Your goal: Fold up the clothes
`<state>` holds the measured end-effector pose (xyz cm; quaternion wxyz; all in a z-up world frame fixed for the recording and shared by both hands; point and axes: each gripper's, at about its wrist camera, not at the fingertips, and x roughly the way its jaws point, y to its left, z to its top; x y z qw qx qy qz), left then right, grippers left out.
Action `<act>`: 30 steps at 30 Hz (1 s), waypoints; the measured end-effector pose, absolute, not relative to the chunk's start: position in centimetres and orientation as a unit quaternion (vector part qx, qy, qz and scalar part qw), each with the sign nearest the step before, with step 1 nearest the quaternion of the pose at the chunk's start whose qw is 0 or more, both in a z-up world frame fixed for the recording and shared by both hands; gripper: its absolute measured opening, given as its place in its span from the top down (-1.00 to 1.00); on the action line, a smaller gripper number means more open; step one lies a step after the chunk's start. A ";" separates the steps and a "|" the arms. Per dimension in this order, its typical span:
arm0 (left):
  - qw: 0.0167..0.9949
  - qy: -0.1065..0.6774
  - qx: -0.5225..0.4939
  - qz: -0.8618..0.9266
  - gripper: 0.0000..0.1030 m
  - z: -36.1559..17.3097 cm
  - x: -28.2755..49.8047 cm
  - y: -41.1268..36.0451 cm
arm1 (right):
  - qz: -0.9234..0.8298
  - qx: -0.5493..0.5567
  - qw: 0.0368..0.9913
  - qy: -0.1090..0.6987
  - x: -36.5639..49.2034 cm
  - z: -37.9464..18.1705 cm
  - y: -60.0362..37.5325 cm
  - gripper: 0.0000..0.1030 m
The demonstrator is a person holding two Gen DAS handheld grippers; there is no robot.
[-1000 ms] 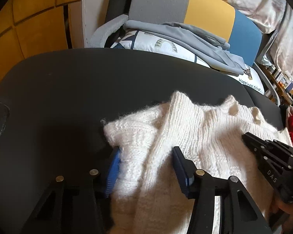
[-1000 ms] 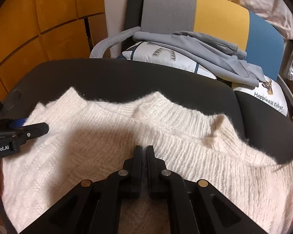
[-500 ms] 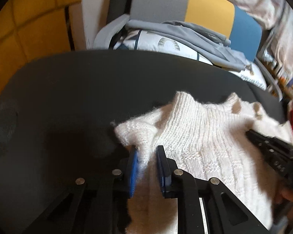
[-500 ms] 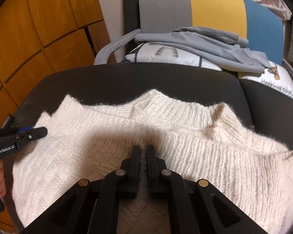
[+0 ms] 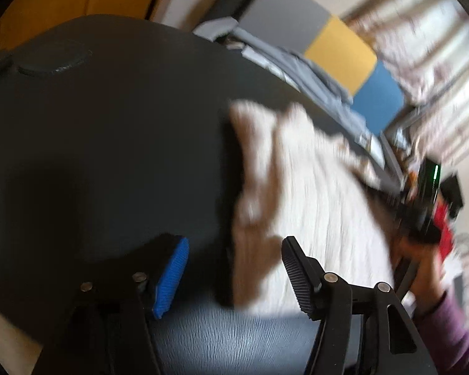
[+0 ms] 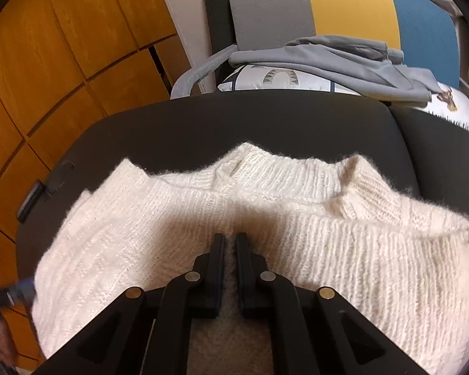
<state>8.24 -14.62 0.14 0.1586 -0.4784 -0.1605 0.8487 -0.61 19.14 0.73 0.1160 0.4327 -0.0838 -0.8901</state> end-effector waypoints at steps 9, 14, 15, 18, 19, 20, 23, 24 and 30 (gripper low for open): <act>0.132 -0.009 -0.438 0.889 0.83 2.7 11.6 -10.5 | -0.892 0.428 0.109 -0.092 0.4 0.7 19.2 0.87; 0.058 0.087 -0.466 0.879 0.99 0.9 11.8 -12.6 | -0.892 0.430 0.108 -0.087 0.3 0.7 19.1 0.83; 0.060 0.077 -0.465 0.880 0.99 1.0 11.9 -13.0 | -0.891 0.432 0.112 -0.088 0.3 0.8 19.1 0.74; 0.090 0.037 -0.436 0.895 0.98 3.2 12.1 -13.1 | -0.885 0.422 0.145 -0.133 2.5 2.6 20.9 0.58; 0.104 0.022 -0.421 0.901 0.96 4.2 12.1 -12.9 | -0.887 0.407 0.158 -0.152 3.9 3.5 21.8 0.58; 0.119 0.028 -0.413 0.902 0.94 4.8 11.9 -11.8 | -0.888 0.393 0.170 -0.169 5.3 4.3 22.7 0.58; 0.158 0.069 -0.404 0.898 0.60 5.6 11.0 -7.2 | -0.904 0.368 0.163 -0.145 11.4 6.4 25.0 0.58; 0.171 0.086 -0.402 0.895 0.40 5.7 10.7 -5.4 | -0.912 0.363 0.142 -0.126 13.5 6.8 25.9 0.58; 0.288 0.188 -0.376 0.860 0.05 5.4 11.3 7.9 | -0.907 0.361 0.078 -0.205 24.3 5.5 35.9 0.58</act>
